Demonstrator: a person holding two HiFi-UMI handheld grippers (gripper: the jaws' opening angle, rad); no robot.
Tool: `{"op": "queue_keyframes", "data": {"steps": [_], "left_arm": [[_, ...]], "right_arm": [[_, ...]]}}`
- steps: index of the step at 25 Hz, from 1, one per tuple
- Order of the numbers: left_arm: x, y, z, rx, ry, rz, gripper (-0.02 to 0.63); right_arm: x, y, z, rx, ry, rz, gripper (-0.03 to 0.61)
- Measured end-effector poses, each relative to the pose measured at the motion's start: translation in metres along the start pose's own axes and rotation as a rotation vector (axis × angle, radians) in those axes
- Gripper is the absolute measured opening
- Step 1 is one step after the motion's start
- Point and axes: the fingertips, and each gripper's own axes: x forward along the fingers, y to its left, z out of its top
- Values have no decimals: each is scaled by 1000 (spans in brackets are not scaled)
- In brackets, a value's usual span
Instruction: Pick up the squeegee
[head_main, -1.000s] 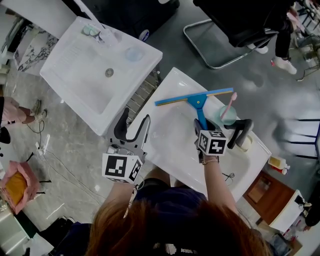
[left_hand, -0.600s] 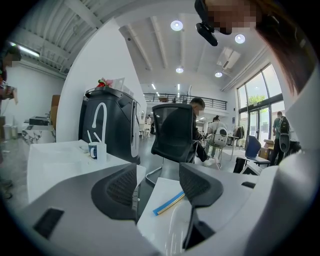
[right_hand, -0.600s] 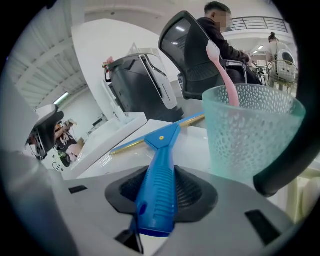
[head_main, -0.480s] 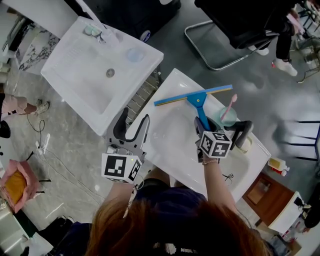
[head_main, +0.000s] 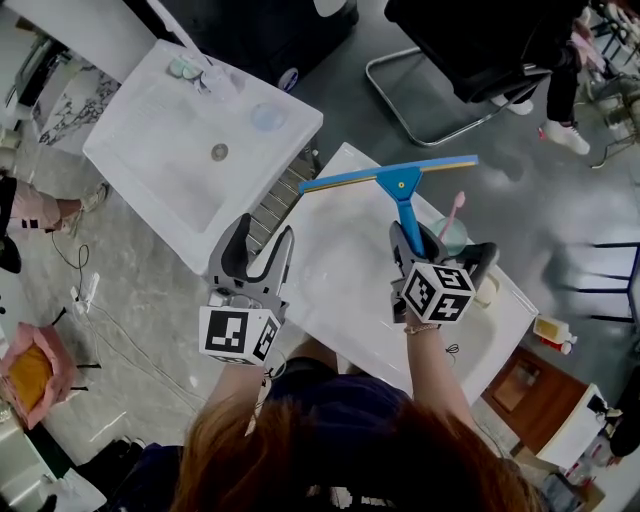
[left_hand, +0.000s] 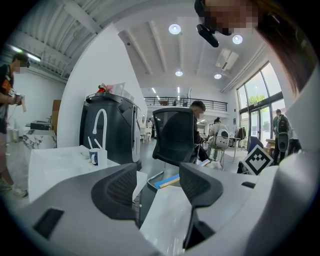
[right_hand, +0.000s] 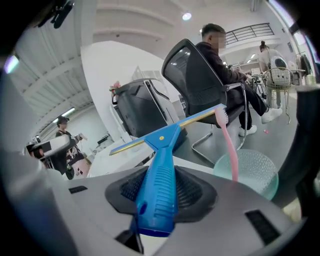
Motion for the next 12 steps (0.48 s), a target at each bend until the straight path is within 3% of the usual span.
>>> {"op": "queue_keyframes", "data": {"steps": [5, 12], "left_arm": [[-1, -2, 9, 7, -17, 3, 259], [0, -12, 29, 25, -48, -1, 259]], "right_arm": [[-20, 13, 28, 14, -74, 26, 156], [-72, 19, 83, -27, -266, 12, 156]]}}
